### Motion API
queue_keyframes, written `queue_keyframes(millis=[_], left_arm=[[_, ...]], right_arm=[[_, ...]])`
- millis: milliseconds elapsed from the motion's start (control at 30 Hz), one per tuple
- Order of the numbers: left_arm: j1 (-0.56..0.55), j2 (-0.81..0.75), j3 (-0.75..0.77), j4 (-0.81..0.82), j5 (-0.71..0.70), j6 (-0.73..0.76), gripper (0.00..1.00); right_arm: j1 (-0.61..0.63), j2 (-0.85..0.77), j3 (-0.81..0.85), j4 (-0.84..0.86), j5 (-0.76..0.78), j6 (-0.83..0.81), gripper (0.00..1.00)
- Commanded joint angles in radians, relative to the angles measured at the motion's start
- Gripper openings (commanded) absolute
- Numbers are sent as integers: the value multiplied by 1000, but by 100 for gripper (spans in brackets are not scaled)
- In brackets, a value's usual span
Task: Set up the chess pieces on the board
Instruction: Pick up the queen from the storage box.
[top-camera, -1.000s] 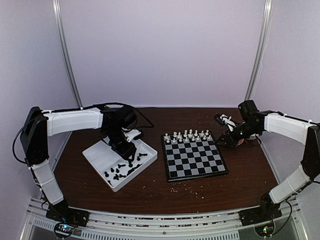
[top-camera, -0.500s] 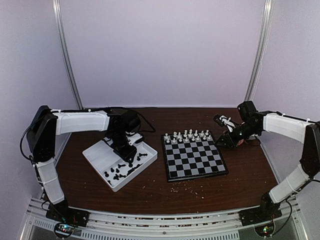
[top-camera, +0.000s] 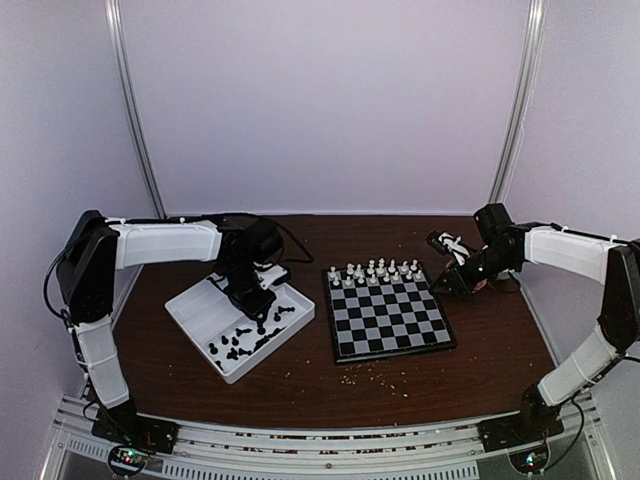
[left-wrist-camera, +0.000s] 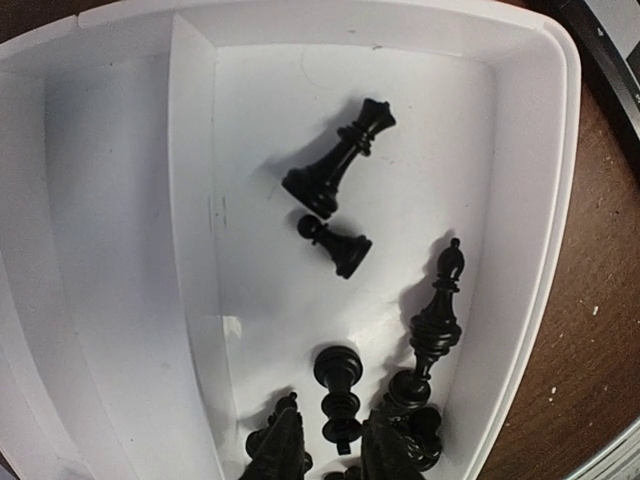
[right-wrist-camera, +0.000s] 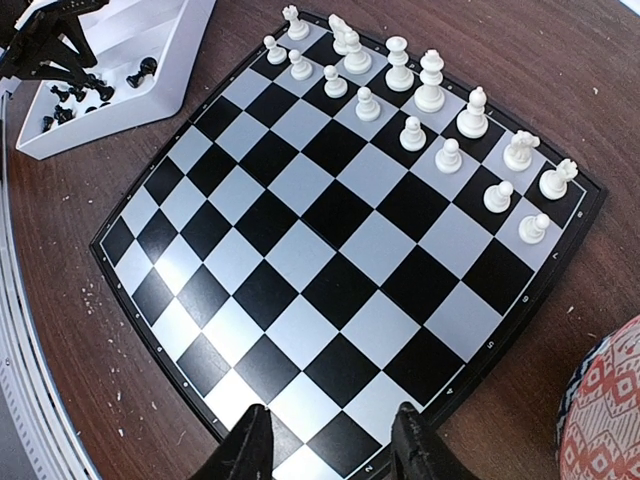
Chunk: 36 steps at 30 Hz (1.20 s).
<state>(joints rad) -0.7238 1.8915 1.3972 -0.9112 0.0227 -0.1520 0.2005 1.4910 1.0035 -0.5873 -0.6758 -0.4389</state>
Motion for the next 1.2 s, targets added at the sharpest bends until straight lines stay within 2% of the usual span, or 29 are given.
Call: queue_keyframes(millis=[0, 133, 433, 667, 900, 1067, 1167], left_arm=[[-9, 23, 23, 18, 22, 9, 21], [-12, 33, 22, 17, 33, 13, 21], [-12, 40, 26, 3, 32, 11, 14], [-22, 14, 78, -63, -25, 14, 3], [-119, -21, 314, -194, -45, 42, 2], [-219, 65, 513, -204, 37, 78, 1], [-266, 146, 633, -204, 76, 106, 1]], right_arm=[[-6, 16, 15, -5, -7, -2, 41], [-7, 24, 20, -13, -10, -6, 41], [-10, 40, 31, -24, -18, -11, 39], [-12, 50, 41, -39, -26, -18, 37], [-21, 60, 65, -55, -4, -30, 34], [-73, 68, 94, -59, 14, -8, 33], [-84, 64, 95, -57, 86, -3, 32]])
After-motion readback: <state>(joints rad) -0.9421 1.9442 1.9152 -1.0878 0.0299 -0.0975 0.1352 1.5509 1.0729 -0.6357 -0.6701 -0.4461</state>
